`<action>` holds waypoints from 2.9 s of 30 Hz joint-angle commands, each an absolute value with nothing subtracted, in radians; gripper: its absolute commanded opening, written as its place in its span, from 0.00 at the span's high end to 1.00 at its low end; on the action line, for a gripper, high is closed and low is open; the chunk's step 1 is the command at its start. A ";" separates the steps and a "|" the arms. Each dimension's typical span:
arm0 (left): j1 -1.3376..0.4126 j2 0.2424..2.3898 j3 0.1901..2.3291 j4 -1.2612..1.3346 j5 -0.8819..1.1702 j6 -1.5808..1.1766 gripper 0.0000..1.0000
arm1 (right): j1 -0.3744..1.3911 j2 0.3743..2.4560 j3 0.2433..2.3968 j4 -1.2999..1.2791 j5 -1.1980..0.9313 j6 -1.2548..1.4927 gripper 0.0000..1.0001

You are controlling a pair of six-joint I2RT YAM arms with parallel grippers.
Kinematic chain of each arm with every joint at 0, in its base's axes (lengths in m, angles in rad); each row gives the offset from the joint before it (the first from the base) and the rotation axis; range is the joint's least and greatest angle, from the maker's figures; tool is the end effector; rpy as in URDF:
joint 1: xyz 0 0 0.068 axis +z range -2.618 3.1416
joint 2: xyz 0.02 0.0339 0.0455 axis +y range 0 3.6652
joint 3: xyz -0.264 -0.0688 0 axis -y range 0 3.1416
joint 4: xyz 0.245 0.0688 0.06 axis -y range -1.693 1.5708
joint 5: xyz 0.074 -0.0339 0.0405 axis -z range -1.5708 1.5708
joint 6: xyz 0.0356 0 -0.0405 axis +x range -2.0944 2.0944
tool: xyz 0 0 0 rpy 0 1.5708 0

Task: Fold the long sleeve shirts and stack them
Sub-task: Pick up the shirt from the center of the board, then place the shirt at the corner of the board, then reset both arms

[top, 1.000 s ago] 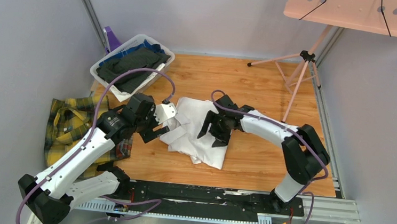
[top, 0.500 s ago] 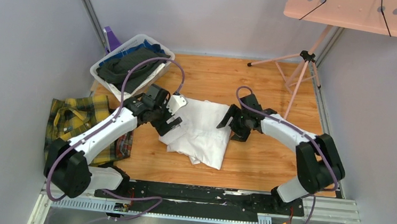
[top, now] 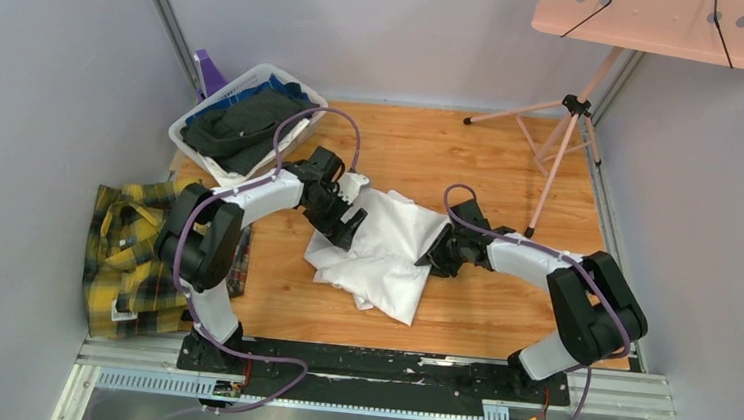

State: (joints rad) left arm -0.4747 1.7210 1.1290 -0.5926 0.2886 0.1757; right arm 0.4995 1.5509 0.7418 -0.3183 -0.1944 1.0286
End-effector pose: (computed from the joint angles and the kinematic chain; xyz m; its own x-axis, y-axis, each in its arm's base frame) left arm 0.2951 -0.1631 0.1874 -0.7180 0.5574 -0.4170 0.6693 0.7173 -0.1937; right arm 0.2372 0.1373 0.1432 -0.8740 0.4805 -0.0719 0.3992 0.7946 0.4575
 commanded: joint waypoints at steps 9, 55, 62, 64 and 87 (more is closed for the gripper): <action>-0.491 1.930 1.220 -0.531 0.605 0.081 0.00 | 0.627 1.678 0.710 -0.195 -0.269 1.134 0.79; 0.451 1.059 1.408 -1.458 0.079 0.812 1.00 | 0.390 1.039 0.734 -0.464 -0.192 0.905 0.54; 0.664 1.110 1.177 -1.057 -0.060 0.848 1.00 | 0.391 1.075 0.772 -0.485 -0.241 0.868 0.53; 0.727 1.166 1.156 -0.955 -0.050 0.857 1.00 | 0.390 1.068 0.778 -0.492 -0.240 0.857 0.52; 0.779 0.985 1.293 -1.294 0.785 0.784 0.00 | 0.312 1.057 1.044 -0.720 0.039 0.656 0.00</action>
